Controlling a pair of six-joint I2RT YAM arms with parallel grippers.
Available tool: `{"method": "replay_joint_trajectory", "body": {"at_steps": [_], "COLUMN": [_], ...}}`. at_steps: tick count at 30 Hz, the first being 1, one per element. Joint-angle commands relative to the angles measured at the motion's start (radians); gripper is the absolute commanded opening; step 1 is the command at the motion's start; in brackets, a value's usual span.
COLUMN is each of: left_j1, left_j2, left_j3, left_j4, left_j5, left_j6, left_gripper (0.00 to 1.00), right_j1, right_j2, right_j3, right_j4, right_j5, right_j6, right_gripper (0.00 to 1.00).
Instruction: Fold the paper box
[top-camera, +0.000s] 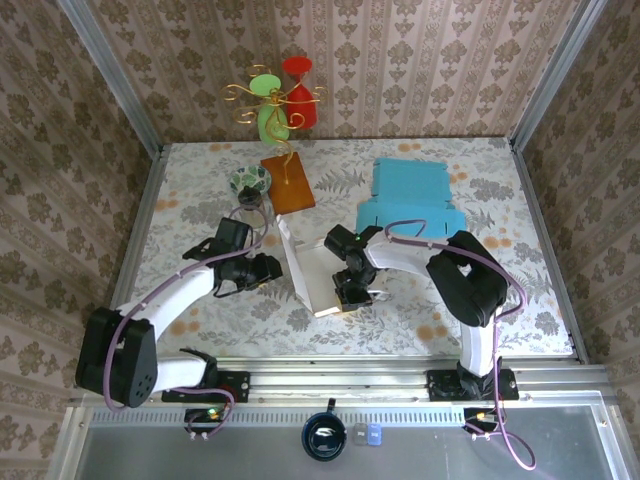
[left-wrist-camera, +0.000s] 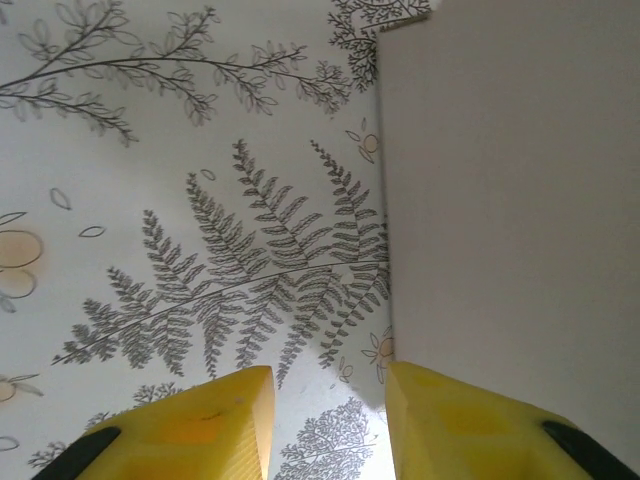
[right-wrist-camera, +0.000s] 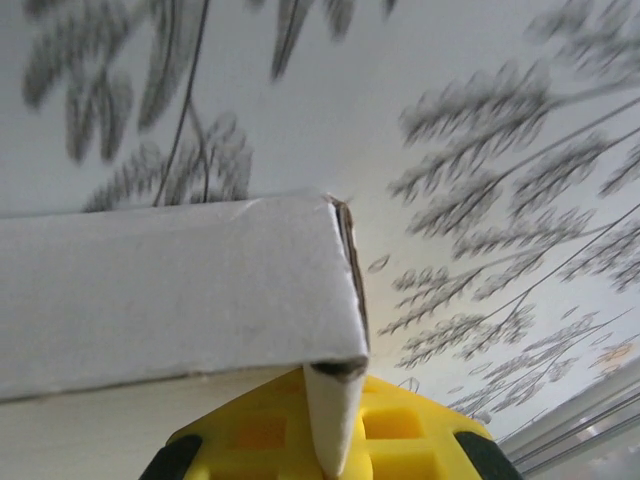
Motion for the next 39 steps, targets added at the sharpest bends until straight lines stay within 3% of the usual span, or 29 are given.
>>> {"method": "replay_joint_trajectory", "body": {"at_steps": [1,5,12,19,22,27,30,34,39], "left_j1": [-0.006,-0.005,-0.009,-0.025,-0.033,-0.038,-0.041,-0.041,-0.044], "left_j2": [0.011,0.012,0.007,-0.002,-0.003,-0.003,-0.018,-0.029,-0.029], "left_j3": [-0.002,0.002,0.007,0.032,0.038,0.035,0.033,0.025,0.018], "left_j4": [0.035,0.04,0.068,0.065,0.065,0.072,0.067,0.065,0.07], "left_j5": [0.039,0.043,0.025,-0.025,-0.047,-0.067,-0.081,-0.086,-0.091], "left_j6": [0.001,0.003,-0.016,-0.042,-0.056,-0.074,-0.077,-0.084,-0.104], "left_gripper": [0.35,0.35,0.35,0.35,0.35,0.34,0.35,0.35,0.34], "right_j1": [0.028,0.041,0.022,-0.006,-0.037,-0.146,-0.155,-0.158,-0.158], "right_j2": [0.021,-0.013,-0.115,-0.18,-0.176,-0.092,-0.026,0.08,0.173], "right_j3": [0.022,0.034,0.144,0.274,0.294,0.313,0.36,0.425,0.499], "right_j4": [0.032,0.033,-0.111,-0.205,-0.16,-0.139,-0.158,-0.198,-0.223], "right_j5": [-0.015,0.026,0.194,0.314,0.336,0.252,0.25,0.265,0.265], "right_j6": [0.143,0.116,-0.221,-0.641,-0.875,-1.257,-1.45,-1.598,-1.652], "right_gripper": [0.1,0.31,0.46,0.47,0.45,0.41,0.41,0.45,0.47]}}
